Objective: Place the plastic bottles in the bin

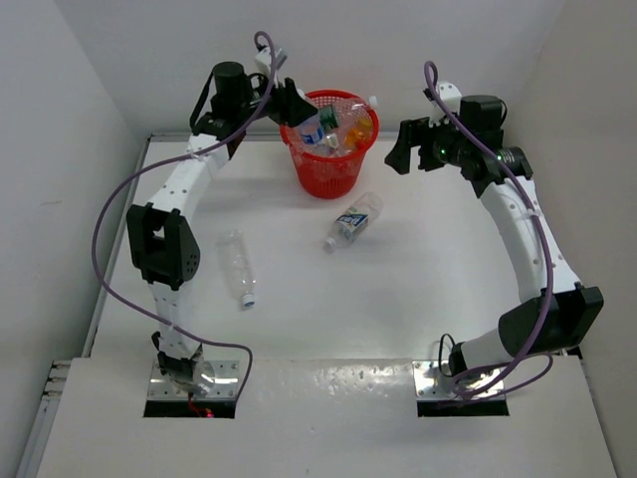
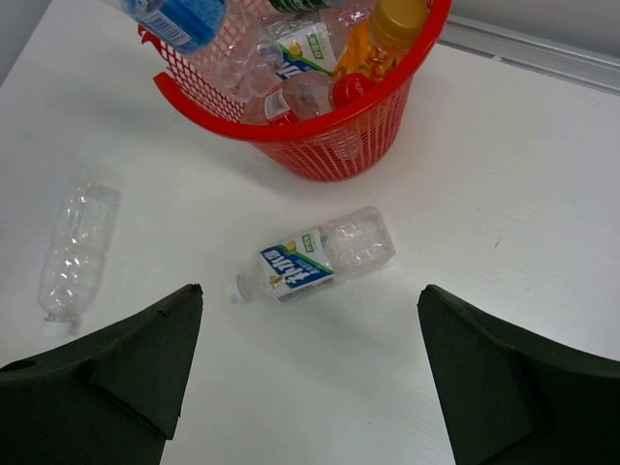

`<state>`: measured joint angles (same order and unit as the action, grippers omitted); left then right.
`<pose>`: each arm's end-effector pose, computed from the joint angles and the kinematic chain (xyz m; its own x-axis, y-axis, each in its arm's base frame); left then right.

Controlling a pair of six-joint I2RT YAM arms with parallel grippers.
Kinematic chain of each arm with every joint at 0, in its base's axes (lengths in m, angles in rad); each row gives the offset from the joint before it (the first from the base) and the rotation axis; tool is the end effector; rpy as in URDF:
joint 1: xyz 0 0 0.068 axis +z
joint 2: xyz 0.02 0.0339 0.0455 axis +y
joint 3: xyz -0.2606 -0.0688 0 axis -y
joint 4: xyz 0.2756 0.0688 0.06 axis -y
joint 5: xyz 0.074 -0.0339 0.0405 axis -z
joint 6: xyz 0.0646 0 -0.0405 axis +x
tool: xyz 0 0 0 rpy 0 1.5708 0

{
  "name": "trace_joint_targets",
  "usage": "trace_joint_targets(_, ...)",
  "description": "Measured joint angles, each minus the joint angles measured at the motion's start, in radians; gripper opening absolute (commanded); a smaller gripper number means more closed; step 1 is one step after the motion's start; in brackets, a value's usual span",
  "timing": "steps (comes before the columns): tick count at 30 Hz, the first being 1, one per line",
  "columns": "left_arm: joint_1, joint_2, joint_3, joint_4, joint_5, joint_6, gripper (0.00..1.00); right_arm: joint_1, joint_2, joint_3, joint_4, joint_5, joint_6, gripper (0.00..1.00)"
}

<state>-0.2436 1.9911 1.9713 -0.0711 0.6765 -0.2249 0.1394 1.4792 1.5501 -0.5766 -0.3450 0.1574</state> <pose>0.5016 -0.1663 0.3947 -0.2628 -0.1139 -0.9581 0.7535 0.5960 -0.2775 0.3780 0.0751 0.3871 -0.5402 0.0732 -0.8383 -0.3433 0.8904 0.2989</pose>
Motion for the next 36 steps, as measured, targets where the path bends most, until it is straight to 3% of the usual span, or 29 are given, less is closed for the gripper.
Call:
trace_joint_targets(4,0.0,0.016,0.012,-0.008,0.008,-0.009,0.31,0.0,-0.002,-0.003,-0.001,0.0,-0.002,0.91)
trace_joint_targets(9,-0.002,0.021,0.019,-0.01,0.009,-0.016,0.31,0.0,-0.006,-0.008,0.0,0.0,-0.004,0.91)
trace_joint_targets(11,-0.003,0.026,0.025,-0.01,0.011,-0.022,0.37,0.0,-0.007,-0.01,-0.001,0.0,-0.004,0.91)
trace_joint_targets(15,-0.007,0.028,0.011,0.01,0.025,-0.043,0.39,-0.001,-0.007,-0.011,-0.001,0.0,-0.004,0.91)
trace_joint_targets(19,0.016,0.016,-0.124,0.175,0.092,-0.204,0.35,0.0,-0.007,-0.011,-0.001,-0.002,-0.004,0.91)
trace_joint_targets(23,0.031,0.032,-0.144,0.252,0.131,-0.32,0.35,0.0,-0.007,-0.011,0.0,-0.006,-0.004,0.91)
trace_joint_targets(25,0.033,0.032,-0.15,0.272,0.141,-0.351,0.42,0.0,-0.006,-0.011,-0.001,-0.007,-0.004,0.91)
trace_joint_targets(26,0.033,0.034,-0.15,0.274,0.145,-0.362,0.52,0.0,-0.007,-0.011,-0.001,-0.008,-0.004,0.91)
trace_joint_targets(27,0.033,0.035,-0.15,0.276,0.147,-0.368,0.73,0.0,-0.006,-0.011,-0.001,-0.008,-0.004,0.91)
trace_joint_targets(29,0.033,0.035,-0.15,0.267,0.143,-0.367,0.87,0.0,-0.006,-0.011,-0.001,-0.008,-0.004,0.91)
trace_joint_targets(30,0.033,0.035,-0.149,0.25,0.133,-0.36,1.0,0.0,-0.007,-0.011,-0.001,-0.008,-0.004,0.91)
trace_joint_targets(36,0.034,0.028,-0.149,0.161,0.013,-0.278,1.0,0.0,-0.006,-0.011,-0.001,-0.008,-0.008,0.91)
